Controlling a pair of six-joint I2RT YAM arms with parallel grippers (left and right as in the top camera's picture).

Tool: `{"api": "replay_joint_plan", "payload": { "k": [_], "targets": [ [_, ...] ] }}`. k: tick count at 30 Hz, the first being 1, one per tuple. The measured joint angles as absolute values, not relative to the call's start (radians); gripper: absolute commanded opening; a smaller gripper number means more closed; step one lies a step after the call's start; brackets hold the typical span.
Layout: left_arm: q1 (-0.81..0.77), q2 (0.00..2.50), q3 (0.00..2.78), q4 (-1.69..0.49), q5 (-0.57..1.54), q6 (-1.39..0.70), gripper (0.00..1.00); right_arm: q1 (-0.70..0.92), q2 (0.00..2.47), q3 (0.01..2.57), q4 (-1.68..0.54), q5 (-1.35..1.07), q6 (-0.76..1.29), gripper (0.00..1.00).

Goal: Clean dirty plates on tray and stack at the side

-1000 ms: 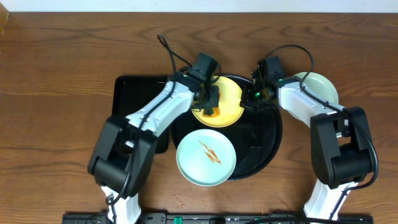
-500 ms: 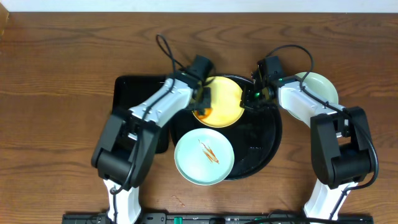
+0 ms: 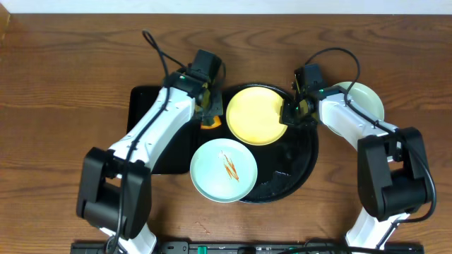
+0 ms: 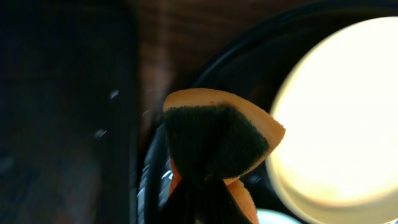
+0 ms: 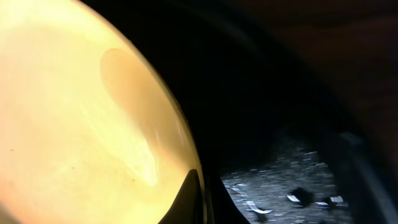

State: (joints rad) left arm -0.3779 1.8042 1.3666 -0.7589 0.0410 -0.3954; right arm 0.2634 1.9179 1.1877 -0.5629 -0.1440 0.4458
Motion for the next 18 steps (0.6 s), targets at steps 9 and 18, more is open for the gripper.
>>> {"api": "replay_joint_plan", "payload": {
  "k": [9, 18],
  "targets": [
    [-0.228, 1.802, 1.367, -0.836, 0.036, -0.363, 0.08, 0.263, 1.79, 1.182, -0.602, 0.011, 0.334, 0.01],
    [-0.106, 1.802, 1.358, -0.834, 0.023, -0.318, 0.08, 0.263, 1.64, 1.182, -0.609, 0.109, 0.241, 0.01]
  ]
}}
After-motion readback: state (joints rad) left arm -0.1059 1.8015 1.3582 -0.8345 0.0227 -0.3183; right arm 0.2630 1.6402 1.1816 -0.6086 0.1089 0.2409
